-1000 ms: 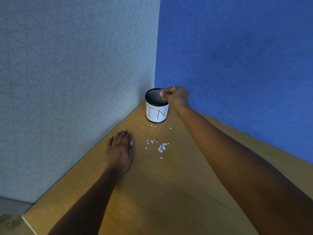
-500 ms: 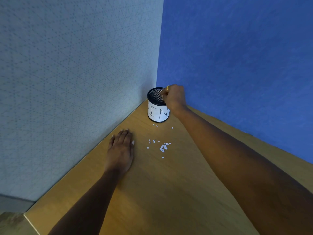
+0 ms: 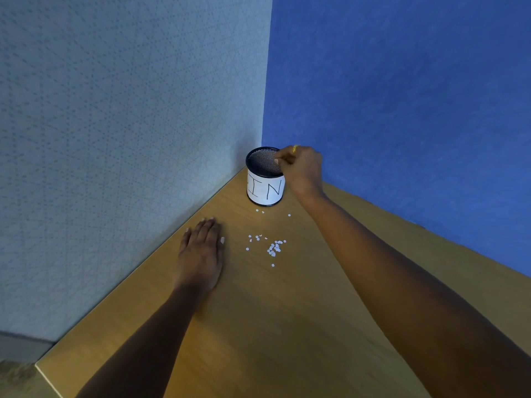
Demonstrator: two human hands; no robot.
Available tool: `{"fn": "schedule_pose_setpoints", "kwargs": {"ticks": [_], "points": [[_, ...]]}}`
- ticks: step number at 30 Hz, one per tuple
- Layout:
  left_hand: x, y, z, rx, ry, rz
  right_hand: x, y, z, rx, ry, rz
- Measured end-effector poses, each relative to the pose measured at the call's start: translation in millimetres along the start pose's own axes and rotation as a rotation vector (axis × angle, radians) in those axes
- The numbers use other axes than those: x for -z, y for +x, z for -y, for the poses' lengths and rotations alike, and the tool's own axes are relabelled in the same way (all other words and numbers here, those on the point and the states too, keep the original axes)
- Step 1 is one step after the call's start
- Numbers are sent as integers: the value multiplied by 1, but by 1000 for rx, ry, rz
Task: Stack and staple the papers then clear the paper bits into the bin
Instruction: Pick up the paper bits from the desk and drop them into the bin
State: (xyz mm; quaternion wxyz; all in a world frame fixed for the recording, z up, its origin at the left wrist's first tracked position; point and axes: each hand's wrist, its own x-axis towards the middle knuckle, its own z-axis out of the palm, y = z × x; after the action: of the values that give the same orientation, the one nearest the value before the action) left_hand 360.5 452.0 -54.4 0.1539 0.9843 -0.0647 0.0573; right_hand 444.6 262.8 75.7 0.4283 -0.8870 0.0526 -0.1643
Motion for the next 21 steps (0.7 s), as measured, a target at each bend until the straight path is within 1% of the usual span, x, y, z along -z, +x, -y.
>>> {"fn": "schedule_pose_setpoints", "kwargs": {"ticks": [2,6,10,14,17,21], "points": [[0,0,0,-2,-7,2,5,-20,-4,-11,45,1],[2,0,-1,1,-23,10,2,-69,-31,-45,26,94],[2,-1,-1,9,-28,23,-4,-108,-64,-56,-146,211],[3,0,-2,10,-32,29,-13,-133,-72,-38,-273,355],[2,0,-2,10,-33,32,-17,-142,-73,-41,-251,393],[1,0,-2,10,-38,21,-23,-140,-67,13,-286,403]]}}
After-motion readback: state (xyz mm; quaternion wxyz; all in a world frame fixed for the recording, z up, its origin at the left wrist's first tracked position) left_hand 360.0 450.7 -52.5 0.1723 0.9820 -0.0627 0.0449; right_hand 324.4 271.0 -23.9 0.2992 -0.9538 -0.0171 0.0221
